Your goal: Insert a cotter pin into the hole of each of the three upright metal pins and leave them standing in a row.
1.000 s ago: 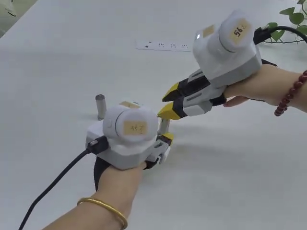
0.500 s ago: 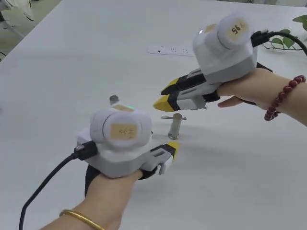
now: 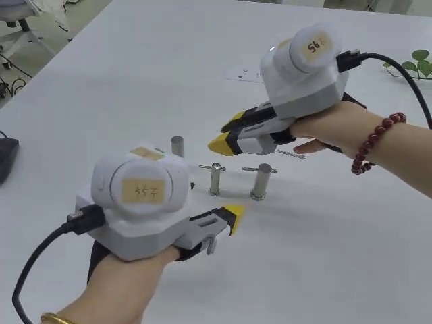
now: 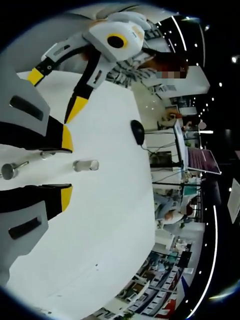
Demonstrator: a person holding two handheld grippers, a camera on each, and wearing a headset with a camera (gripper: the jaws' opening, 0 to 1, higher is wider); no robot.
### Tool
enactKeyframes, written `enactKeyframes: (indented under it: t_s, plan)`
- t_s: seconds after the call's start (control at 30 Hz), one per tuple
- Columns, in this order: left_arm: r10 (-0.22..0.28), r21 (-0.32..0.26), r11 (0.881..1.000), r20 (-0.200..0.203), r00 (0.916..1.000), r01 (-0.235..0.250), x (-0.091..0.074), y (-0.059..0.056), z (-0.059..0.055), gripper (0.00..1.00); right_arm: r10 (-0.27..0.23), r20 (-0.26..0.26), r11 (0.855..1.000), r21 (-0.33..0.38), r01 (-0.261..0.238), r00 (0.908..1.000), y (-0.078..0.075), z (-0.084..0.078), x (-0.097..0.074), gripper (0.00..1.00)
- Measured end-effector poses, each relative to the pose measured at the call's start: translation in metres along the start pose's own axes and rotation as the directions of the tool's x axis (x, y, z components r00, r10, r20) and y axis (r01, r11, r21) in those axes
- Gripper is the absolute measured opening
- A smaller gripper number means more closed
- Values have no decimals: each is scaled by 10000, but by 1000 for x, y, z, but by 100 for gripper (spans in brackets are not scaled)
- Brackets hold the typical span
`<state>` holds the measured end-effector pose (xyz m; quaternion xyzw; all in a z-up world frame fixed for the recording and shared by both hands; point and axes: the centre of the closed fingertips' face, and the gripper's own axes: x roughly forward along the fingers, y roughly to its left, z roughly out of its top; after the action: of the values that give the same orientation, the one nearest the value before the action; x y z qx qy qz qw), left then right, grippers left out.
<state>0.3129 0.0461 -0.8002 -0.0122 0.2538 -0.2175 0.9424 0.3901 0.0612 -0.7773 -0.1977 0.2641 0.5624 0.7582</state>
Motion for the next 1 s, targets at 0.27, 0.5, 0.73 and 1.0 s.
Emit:
enactKeyframes:
  t_s: [0.27, 0.5, 0.73, 1.0]
  plan:
    - [79, 453, 9989, 27, 10000, -80, -15, 11, -4, 60, 155, 242, 9998, 89, -157, 9996, 4, 6, 18, 28]
    - [-75, 638, 9979, 107, 9999, 68, -27, 16, -1, 70, 231, 317, 9997, 77, -234, 9992, 9, 13, 33, 30]
    - [-133, 621, 9980, 225, 9997, 118, -36, 26, 1, 80, 268, 199, 9996, -67, -267, 9994, 12, 16, 52, 28]
    - [-219, 598, 9980, 224, 9995, 206, -43, 34, 1, 88, -96, -201, 9999, -113, 94, 9998, 0, 12, 75, 26]
